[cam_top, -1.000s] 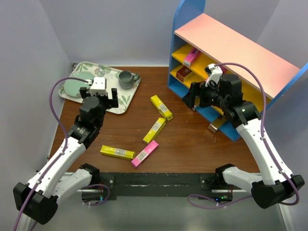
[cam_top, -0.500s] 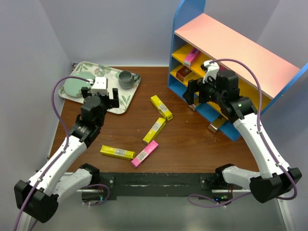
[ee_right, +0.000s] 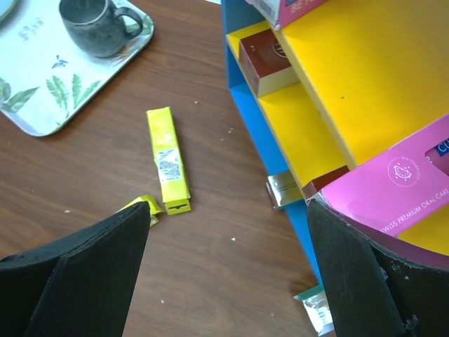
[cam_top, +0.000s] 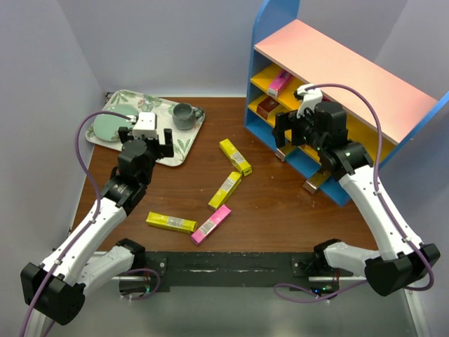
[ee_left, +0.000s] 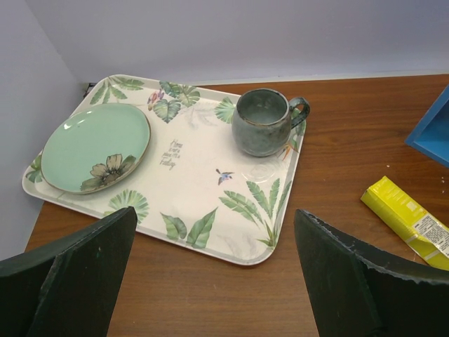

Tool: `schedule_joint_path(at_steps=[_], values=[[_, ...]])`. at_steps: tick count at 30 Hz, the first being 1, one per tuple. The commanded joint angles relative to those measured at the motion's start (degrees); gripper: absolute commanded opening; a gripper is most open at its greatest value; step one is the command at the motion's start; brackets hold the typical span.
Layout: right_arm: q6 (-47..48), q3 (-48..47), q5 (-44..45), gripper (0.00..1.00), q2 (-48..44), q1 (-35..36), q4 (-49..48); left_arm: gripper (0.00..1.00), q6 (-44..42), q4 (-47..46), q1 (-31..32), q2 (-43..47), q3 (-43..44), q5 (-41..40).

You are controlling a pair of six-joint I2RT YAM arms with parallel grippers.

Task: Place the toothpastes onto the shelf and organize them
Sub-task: Place the toothpaste on the shelf.

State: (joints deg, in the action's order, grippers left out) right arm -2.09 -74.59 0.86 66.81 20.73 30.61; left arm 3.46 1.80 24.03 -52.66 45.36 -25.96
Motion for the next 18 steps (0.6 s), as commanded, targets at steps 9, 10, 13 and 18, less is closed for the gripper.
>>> schedule_joint_path(at_steps=[9, 10, 13, 18], values=[[1.74, 0.93, 7.48, 0.98, 1.13, 0.19, -4.42, 1.0, 0.75, -2.15, -0.48, 0.28, 0.34, -0.06], [3.39, 1.02, 7.75, 0.98, 1.13, 0.19, -4.68, 1.0, 0.75, -2.15, -0.48, 0.28, 0.43, -0.06], [3.58, 1.11, 8.36, 0.98, 1.4, 0.19, -5.12, 1.0, 0.67, -2.15, -0.48, 0.28, 0.43, -0.06], [3.76, 1.37, 10.38, 0.98, 1.22, 0.19, -5.82, 1.0, 0.67, -2.15, -0.48, 0.28, 0.43, -0.06]])
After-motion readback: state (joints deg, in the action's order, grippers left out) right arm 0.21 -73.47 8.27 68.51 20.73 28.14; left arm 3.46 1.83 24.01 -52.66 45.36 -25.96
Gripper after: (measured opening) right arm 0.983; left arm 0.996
